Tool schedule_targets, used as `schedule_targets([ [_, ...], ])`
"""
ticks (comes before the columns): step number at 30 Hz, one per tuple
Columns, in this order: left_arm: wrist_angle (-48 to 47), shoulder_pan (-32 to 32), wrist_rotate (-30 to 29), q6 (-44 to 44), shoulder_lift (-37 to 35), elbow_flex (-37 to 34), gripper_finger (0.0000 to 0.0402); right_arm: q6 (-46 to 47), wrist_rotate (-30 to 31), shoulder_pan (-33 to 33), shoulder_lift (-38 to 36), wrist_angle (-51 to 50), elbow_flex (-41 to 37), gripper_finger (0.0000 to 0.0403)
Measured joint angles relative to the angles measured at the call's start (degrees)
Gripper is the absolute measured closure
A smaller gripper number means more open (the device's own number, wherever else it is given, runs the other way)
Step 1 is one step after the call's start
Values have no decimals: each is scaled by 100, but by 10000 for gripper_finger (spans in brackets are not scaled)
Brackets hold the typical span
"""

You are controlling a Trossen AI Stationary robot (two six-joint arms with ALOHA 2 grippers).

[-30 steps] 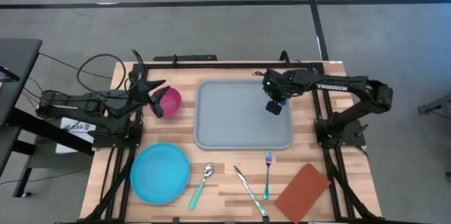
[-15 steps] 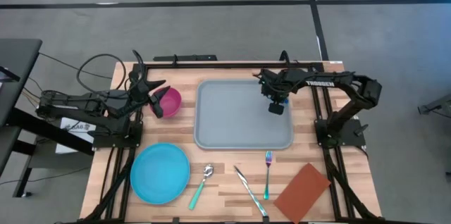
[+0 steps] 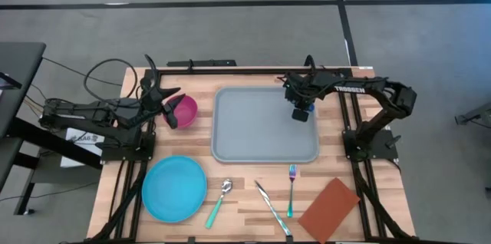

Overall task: Set up tray
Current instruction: Put the blue cup on the tray, then put the blue plate on the tray

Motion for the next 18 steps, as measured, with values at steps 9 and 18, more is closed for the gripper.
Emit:
schedule_targets([
  [9,-34,-1,2,-279,-1,0,283,267,3,15,0,-516,509,292],
  [18,-352,-1,19,-614,-2,0,283,627,1,63,0,-1563,1838,248],
])
